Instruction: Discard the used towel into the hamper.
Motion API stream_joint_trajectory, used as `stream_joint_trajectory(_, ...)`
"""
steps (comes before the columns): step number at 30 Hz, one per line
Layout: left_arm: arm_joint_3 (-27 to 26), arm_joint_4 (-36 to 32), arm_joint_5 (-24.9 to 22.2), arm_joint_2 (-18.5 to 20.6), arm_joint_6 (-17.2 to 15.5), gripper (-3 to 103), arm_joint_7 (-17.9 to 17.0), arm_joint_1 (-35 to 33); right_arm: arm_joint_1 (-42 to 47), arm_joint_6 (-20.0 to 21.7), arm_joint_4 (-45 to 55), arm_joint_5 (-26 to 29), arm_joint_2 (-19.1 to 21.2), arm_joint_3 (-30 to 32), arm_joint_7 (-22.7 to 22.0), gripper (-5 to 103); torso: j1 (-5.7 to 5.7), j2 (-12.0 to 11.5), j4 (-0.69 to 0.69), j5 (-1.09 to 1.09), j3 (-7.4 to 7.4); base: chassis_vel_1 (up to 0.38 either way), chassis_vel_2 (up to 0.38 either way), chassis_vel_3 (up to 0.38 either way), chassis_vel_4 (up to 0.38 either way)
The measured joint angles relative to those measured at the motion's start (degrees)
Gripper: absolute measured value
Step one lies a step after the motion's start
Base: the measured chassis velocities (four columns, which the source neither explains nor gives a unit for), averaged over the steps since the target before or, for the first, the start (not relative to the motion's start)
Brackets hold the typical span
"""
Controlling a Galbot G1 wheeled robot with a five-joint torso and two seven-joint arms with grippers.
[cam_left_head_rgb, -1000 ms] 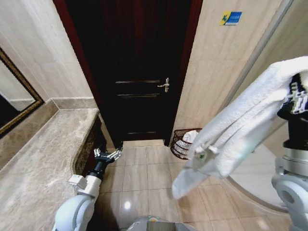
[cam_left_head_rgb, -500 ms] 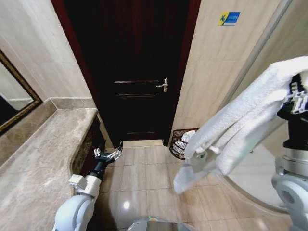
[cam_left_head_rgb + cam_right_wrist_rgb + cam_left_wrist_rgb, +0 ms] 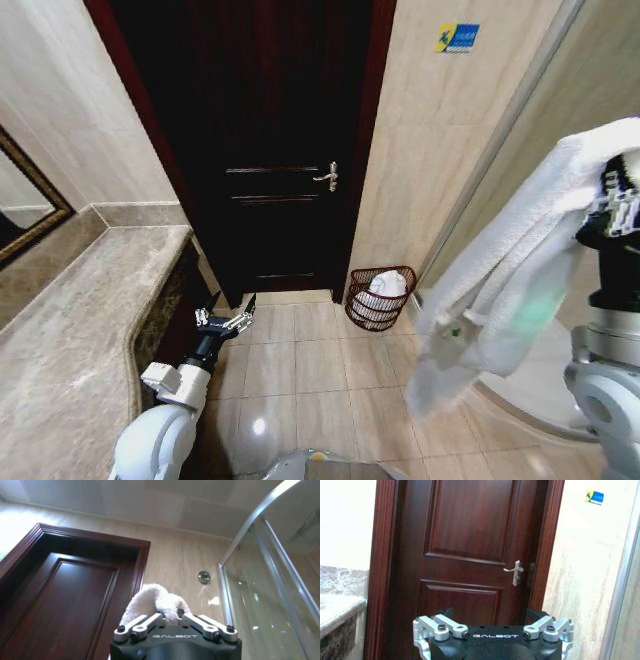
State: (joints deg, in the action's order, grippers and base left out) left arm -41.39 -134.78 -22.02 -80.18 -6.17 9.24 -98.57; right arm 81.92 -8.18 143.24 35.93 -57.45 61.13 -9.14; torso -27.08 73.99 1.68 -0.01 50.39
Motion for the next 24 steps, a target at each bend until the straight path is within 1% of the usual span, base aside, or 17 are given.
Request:
stream_joint_trajectory(6, 0.0, 0.0, 0.0, -0.01, 0.0, 99, 0.0, 0.0, 0.0, 0.0, 0.0, 0.0, 0.0, 0.0, 0.0, 3, -0.49, 1.0, -0.02, 0.02, 0.5, 0.0, 0.0, 0.0, 0.0)
stream_joint_trajectory(10, 0.0, 0.0, 0.0, 0.0, 0.0, 99, 0.0, 0.0, 0.0, 0.0, 0.0, 0.0, 0.0, 0.0, 0.0, 3, -0.64, 1.24, -0.01, 0.01, 0.59, 0.0, 0.0, 0.0, 0.0)
stream_joint_trajectory(19, 0.0, 0.0, 0.0, 0.0, 0.0, 99, 0.0, 0.0, 0.0, 0.0, 0.0, 0.0, 0.0, 0.0, 0.01, 3, -0.66, 1.3, -0.01, 0.0, 0.6, 0.0, 0.0, 0.0, 0.0)
stream_joint_trajectory(24, 0.0, 0.0, 0.0, 0.0, 0.0, 99, 0.0, -0.01, 0.0, 0.0, 0.01, 0.0, 0.0, 0.0, 0.01, 3, -0.65, 1.3, -0.01, 0.0, 0.59, -0.084, 0.083, 0.071, -0.082)
